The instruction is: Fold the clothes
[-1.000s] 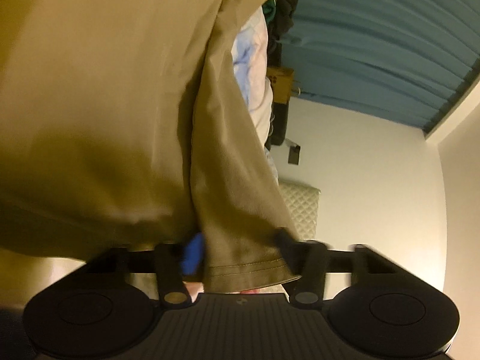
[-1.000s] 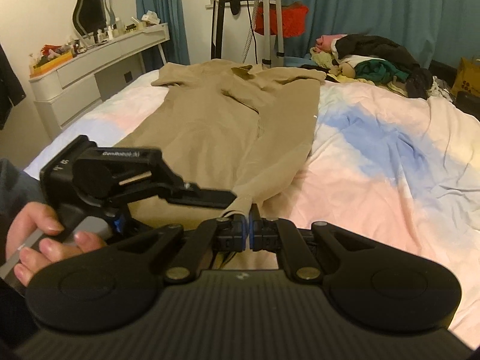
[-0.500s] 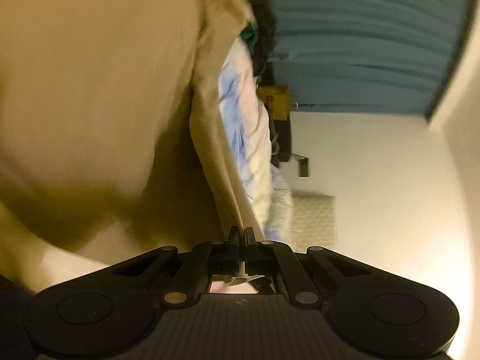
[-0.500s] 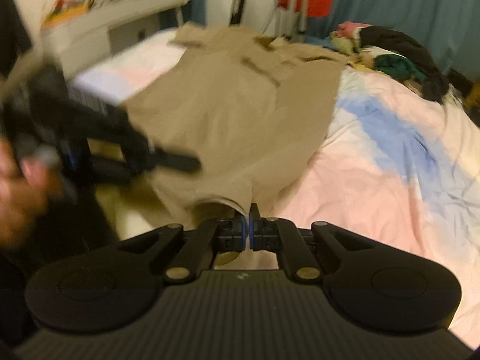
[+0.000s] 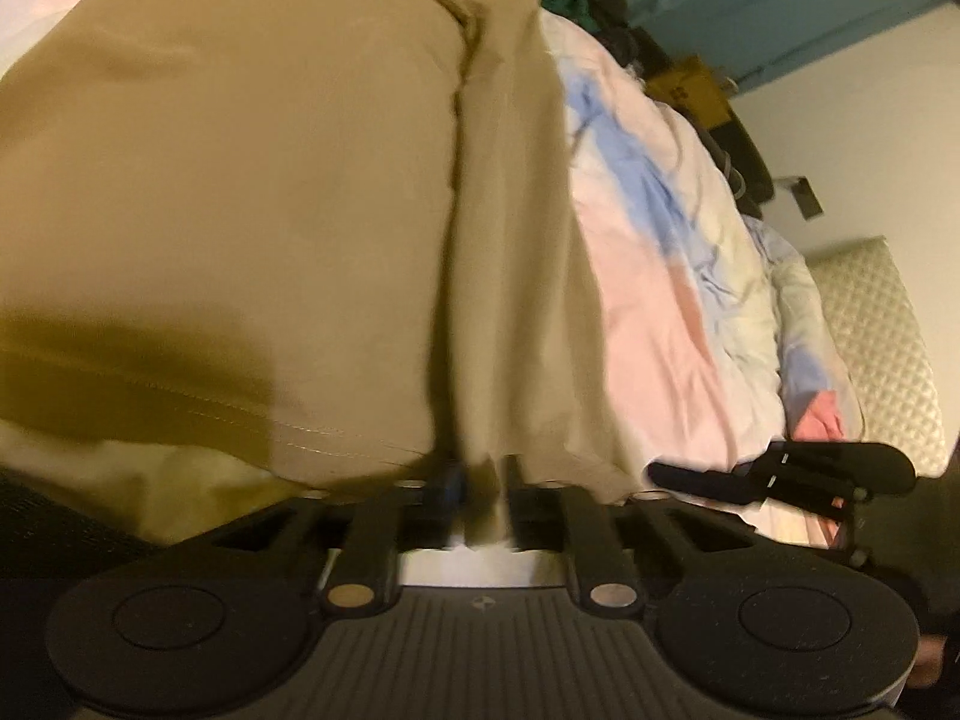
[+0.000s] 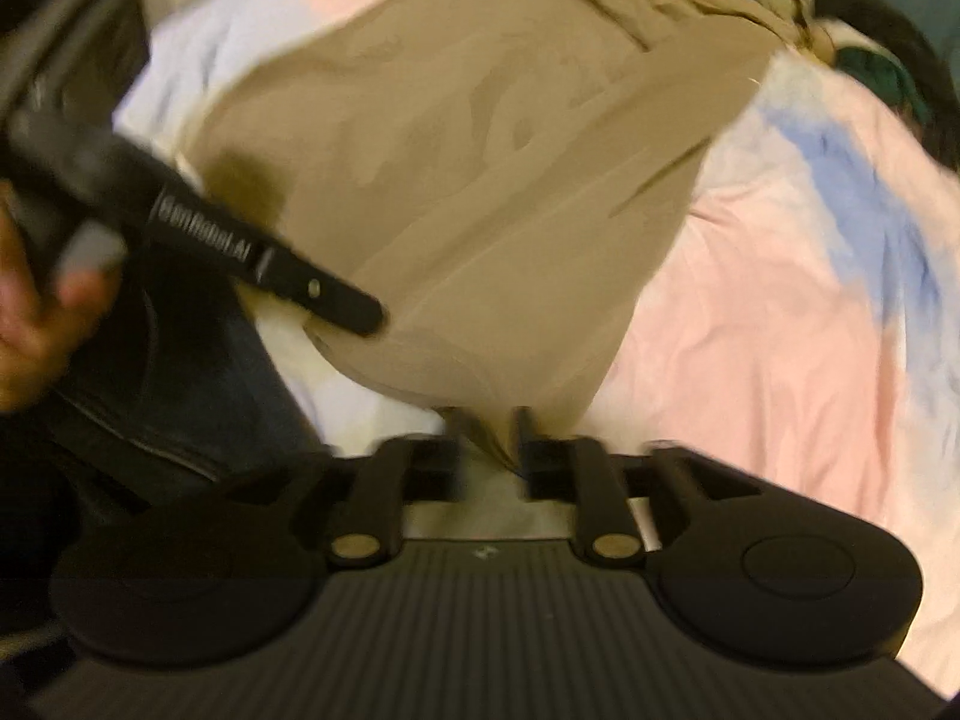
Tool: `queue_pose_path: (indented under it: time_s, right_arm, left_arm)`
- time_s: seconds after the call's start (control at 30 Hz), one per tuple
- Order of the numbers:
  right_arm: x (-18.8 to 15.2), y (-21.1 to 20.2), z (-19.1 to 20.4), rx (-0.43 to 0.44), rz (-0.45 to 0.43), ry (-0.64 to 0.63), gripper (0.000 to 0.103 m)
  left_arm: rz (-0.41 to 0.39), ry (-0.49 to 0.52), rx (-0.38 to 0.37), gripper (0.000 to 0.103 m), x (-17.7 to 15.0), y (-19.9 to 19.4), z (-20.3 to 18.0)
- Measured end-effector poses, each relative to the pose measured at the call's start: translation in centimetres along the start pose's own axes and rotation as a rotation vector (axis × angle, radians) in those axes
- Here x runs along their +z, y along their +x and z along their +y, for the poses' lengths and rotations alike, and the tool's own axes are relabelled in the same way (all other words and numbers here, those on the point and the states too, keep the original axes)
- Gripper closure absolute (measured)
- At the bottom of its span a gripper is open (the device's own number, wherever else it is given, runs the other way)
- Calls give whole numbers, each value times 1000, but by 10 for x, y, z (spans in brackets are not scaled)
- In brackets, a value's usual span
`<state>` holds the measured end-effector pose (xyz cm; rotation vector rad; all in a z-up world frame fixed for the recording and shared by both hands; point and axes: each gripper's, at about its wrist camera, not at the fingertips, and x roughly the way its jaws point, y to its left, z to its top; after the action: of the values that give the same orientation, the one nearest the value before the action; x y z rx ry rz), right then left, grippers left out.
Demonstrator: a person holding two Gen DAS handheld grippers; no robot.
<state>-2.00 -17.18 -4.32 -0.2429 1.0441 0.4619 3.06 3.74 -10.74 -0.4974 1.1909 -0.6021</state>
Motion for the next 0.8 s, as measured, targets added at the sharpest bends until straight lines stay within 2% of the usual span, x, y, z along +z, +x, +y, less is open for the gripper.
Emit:
queue_pose_path:
  time_s: [0.03,0.07,0.1,0.17,0.23,0.37,0.43,0.5,0.6,0.67,0.7,0.73,0.8]
  right_arm:
    - [0,-11,-6,22,-32,43,37]
    - [2,-20,-12,40,-66,82,34]
    - [5,-28,-18,55,-103,119,33]
    - [17,-39,-33,60,-203,212,33]
    - [31,-47,-50,44,-313,317,33]
    - [60,-37,-85,-53,-557,592,33]
    - [63,-21,-95,-83,-644,711,33]
    - [58,0,-103,-84,-692,812,33]
    - [54,20,-106,-158,-686,752,32]
    - [51,33,-107,-213,-675,694,23]
    - [50,39,-108,-240,-669,664,14]
    - [49,43,-111,-252,-676,658,17]
    - [49,47,-127,-217,-706,712,17]
  left_arm:
    - [-9,9,-15,48,1,-6,0]
    - [-21,18,-32,45,2,-14,0]
    - [-36,24,-37,44,12,-19,-6]
    - [-84,41,-16,30,34,-27,-18]
    - [-143,55,13,22,60,-34,-23]
    - [-242,17,52,20,125,-18,-22]
    - [-302,-35,79,20,157,-8,-9]
    - [-346,-97,87,20,183,7,3]
    - [-405,-165,86,20,221,33,22]
    - [-439,-161,141,20,241,55,30]
    - [-448,-167,162,20,250,63,34]
    - [-458,-178,173,20,258,71,38]
    - [-515,-173,185,21,267,76,45]
